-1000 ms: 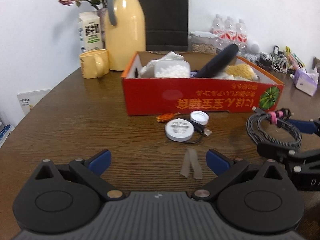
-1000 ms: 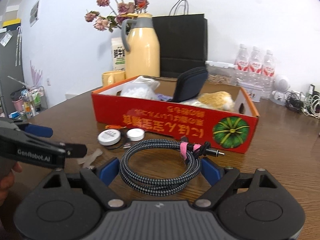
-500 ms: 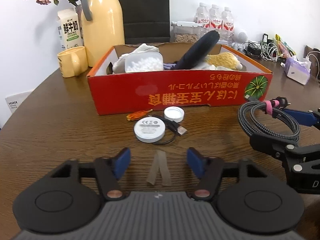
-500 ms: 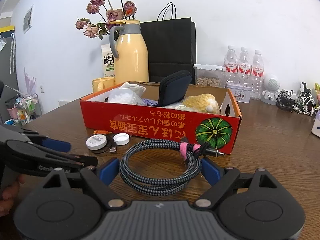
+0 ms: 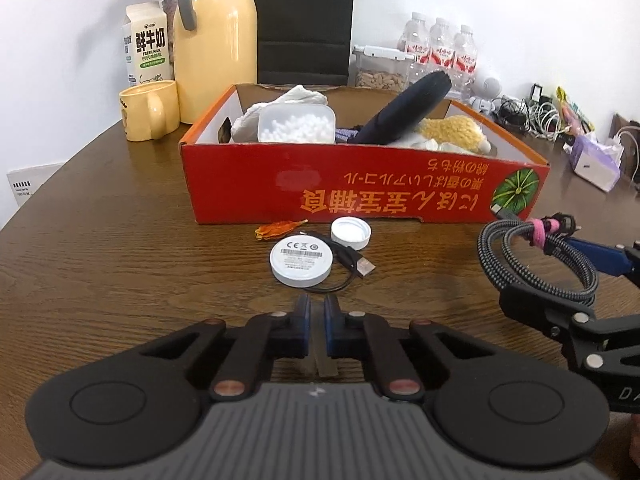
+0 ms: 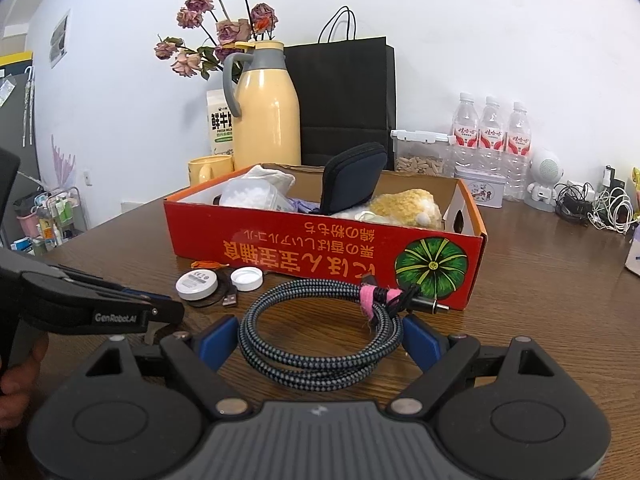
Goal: Organize objects
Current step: 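Grasp the clear plastic strips with the left tool while the right tool holds the cable, then carry the strips and cable into the cardboard box and open both tools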
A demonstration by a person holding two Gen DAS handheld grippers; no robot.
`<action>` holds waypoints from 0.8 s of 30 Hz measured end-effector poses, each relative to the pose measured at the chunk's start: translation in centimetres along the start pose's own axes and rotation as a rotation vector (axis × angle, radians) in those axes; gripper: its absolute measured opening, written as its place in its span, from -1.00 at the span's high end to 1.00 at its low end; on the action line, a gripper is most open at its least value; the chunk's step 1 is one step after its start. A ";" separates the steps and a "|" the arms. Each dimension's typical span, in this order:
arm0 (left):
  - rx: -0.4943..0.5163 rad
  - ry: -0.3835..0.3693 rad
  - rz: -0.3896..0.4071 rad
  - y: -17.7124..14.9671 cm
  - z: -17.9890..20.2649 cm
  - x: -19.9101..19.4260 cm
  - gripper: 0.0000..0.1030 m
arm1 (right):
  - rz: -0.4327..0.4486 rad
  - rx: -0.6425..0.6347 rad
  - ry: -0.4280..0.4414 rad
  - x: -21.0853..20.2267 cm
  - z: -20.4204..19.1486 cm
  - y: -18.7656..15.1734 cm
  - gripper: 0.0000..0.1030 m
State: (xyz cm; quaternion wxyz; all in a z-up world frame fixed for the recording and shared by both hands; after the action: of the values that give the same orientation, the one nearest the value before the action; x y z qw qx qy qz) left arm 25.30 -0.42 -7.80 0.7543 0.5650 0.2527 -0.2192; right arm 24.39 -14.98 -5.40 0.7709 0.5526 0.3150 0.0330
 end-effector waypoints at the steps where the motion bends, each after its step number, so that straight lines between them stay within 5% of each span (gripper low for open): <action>1: -0.002 -0.002 0.003 0.1 0.0 -0.1 0.86 | 0.002 -0.002 0.000 0.0 0.0 0.0 -0.70; 14: -0.020 -0.054 0.108 3.5 0.0 -2.4 0.86 | 0.053 -0.017 -0.009 -1.0 0.0 1.4 -0.70; 24: 0.000 -0.086 0.249 9.8 2.3 -3.5 0.85 | 0.169 -0.090 -0.075 -1.0 2.1 7.5 -0.70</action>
State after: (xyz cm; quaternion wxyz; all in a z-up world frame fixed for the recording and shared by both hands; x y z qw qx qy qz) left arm 28.95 0.11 2.16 0.7857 0.5821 0.1479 -0.1480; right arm 26.94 -14.18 2.02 0.8006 0.5430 0.2362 0.0914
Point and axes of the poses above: each gripper's, at about its wrist camera, not at the fingertips, and x roughly the way its jaws point, z to its right, y to its top, the point moved 10 cm from there along x, roughly the way its jaws point, and after that the axes turned 14 degrees about -x, right-handed, at the moved point
